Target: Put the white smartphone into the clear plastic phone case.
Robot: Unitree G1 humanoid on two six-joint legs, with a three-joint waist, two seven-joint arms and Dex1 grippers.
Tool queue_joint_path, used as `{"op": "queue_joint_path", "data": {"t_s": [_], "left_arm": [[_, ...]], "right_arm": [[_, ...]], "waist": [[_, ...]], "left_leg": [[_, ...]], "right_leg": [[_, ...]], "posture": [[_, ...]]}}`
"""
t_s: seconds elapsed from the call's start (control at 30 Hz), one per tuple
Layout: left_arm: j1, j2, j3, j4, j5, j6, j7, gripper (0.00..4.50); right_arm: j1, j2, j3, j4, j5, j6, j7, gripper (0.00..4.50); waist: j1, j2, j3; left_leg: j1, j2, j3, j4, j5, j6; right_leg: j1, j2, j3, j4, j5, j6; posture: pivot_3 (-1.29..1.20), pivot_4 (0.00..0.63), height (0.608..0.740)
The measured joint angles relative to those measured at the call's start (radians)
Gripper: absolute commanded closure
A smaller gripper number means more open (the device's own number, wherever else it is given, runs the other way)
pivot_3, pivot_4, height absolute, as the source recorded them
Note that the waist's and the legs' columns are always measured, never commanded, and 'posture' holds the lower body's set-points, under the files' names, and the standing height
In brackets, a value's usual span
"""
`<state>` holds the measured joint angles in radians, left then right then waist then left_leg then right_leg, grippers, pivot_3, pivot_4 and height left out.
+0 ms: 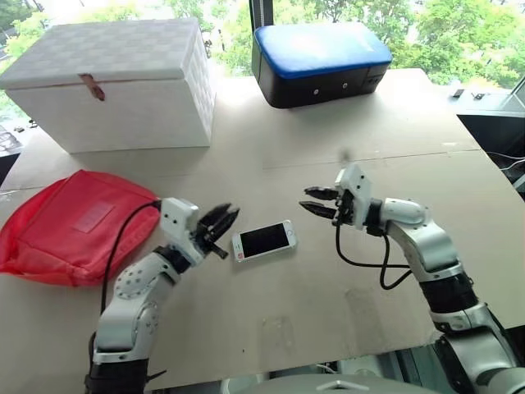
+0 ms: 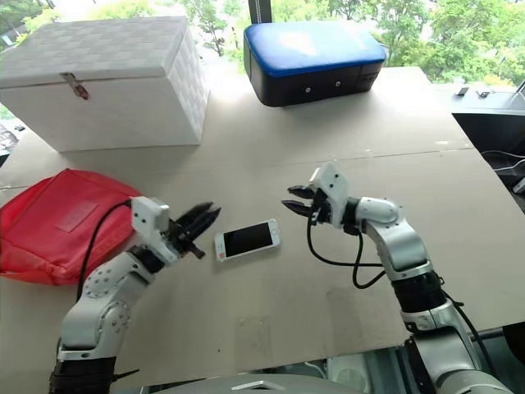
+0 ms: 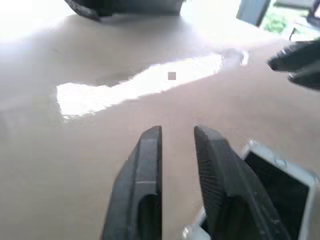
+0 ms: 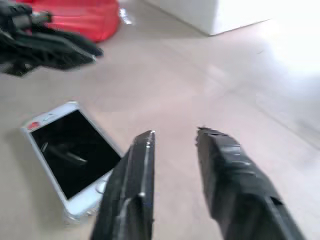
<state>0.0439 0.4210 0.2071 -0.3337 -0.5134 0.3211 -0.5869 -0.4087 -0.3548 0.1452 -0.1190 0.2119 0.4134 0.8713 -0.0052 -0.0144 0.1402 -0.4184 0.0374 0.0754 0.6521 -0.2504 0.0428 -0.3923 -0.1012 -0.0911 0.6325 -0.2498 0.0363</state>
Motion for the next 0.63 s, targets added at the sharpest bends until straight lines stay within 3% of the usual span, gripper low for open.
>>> {"op": "queue_joint_path", "data": {"t_s": [0.13, 0.17, 0.37, 0.63], "left_arm": [[0.036, 0.012, 0.08, -0.04, -0.08, 0.061, 0.029, 0.54], [0.054, 0.019, 0.086, -0.051, -0.09, 0.072, 0.026, 0.13], [0.239, 0.068, 0.15, -0.138, -0.096, 0.086, 0.013, 0.05], [0.468, 0.017, 0.222, -0.206, -0.059, 0.035, 0.032, 0.05]], "right_arm": [[0.143, -0.086, -0.07, -0.109, 0.032, 0.021, -0.015, 0.03], [0.172, -0.104, -0.085, -0.13, 0.038, 0.02, -0.018, 0.0], [0.367, -0.165, -0.222, -0.268, 0.096, 0.023, -0.059, 0.0], [0.596, -0.199, -0.35, -0.387, 0.161, 0.029, -0.092, 0.0]], "waist": [[-0.003, -0.001, 0.002], [-0.004, -0.002, 0.003], [-0.004, -0.003, 0.007], [0.008, -0.006, 0.008]], "left_leg": [[0.0, 0.0, 0.001, -0.001, 0.0, 0.0], [0.0, 0.0, 0.001, -0.001, 0.0, 0.0], [0.002, 0.002, 0.0, -0.001, -0.001, 0.0], [0.003, 0.003, 0.0, 0.001, -0.003, 0.005]], "right_leg": [[0.001, 0.003, 0.001, -0.002, 0.0, 0.001], [0.0, 0.004, 0.001, -0.002, 0.0, 0.001], [0.001, 0.006, 0.002, 0.0, -0.001, 0.001], [0.0, 0.002, 0.004, -0.001, -0.003, -0.003]], "posture": [[0.0, 0.15, 0.734], [0.0, 0.15, 0.734], [0.0, 0.15, 0.734], [0.0, 0.15, 0.734]]}}
